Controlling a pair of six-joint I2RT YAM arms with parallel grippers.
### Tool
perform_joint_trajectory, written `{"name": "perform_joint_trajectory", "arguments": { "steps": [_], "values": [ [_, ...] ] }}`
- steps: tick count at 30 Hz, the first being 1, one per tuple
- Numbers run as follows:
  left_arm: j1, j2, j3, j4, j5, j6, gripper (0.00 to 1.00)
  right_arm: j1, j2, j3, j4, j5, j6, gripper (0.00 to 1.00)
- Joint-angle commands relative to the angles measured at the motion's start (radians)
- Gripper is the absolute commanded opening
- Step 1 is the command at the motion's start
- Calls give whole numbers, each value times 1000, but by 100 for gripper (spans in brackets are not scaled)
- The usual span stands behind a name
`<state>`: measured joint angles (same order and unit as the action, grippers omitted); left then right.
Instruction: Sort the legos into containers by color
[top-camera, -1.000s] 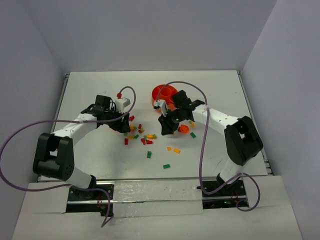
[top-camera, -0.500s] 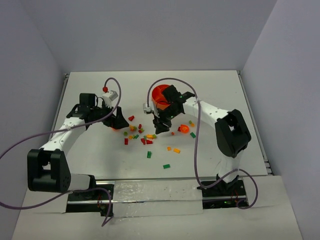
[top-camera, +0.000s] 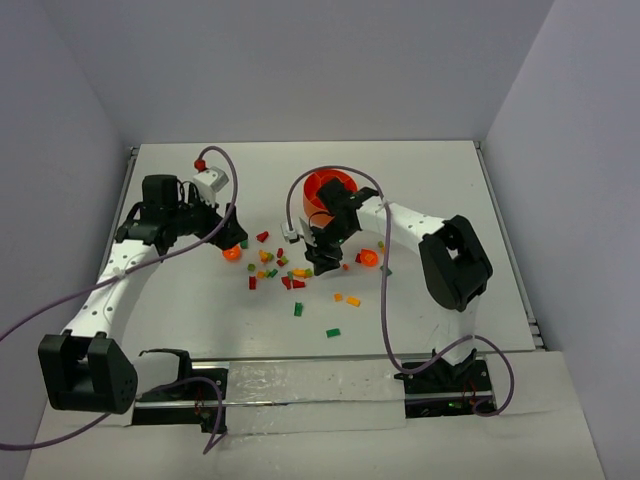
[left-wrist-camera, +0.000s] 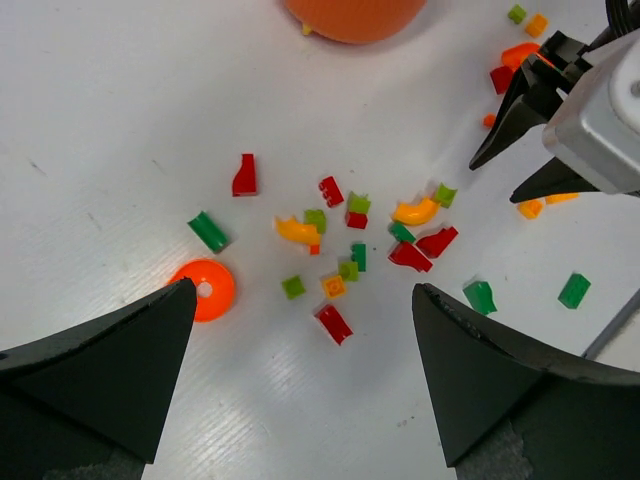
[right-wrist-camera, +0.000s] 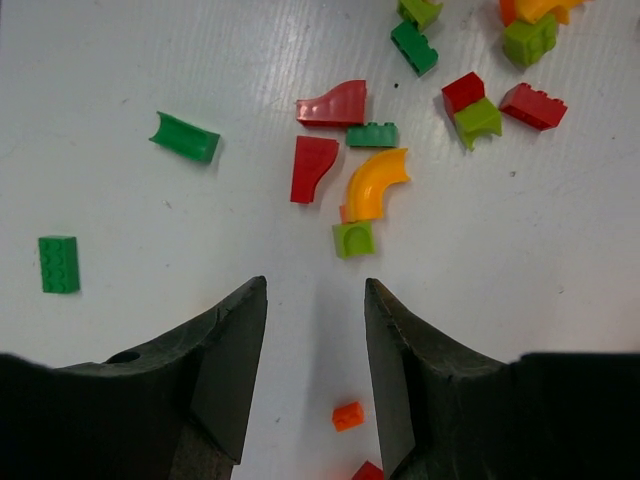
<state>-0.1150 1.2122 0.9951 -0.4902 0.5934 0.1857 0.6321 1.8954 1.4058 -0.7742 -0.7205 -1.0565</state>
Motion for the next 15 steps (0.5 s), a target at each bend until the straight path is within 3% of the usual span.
{"name": "perform_joint_trajectory", "arguments": {
  "steps": [1,6,15],
  "values": [
    [14,-43,-14,92,-56,-18,99,15,62,85,-32,25,-56,51],
    [15,-138,-122,192,9,-48,99,26,119,136,-56,30,-63,52],
    [15,-115,-115,143,29,-3,99,51,193,209,-122,57,-65,53]
  ]
}}
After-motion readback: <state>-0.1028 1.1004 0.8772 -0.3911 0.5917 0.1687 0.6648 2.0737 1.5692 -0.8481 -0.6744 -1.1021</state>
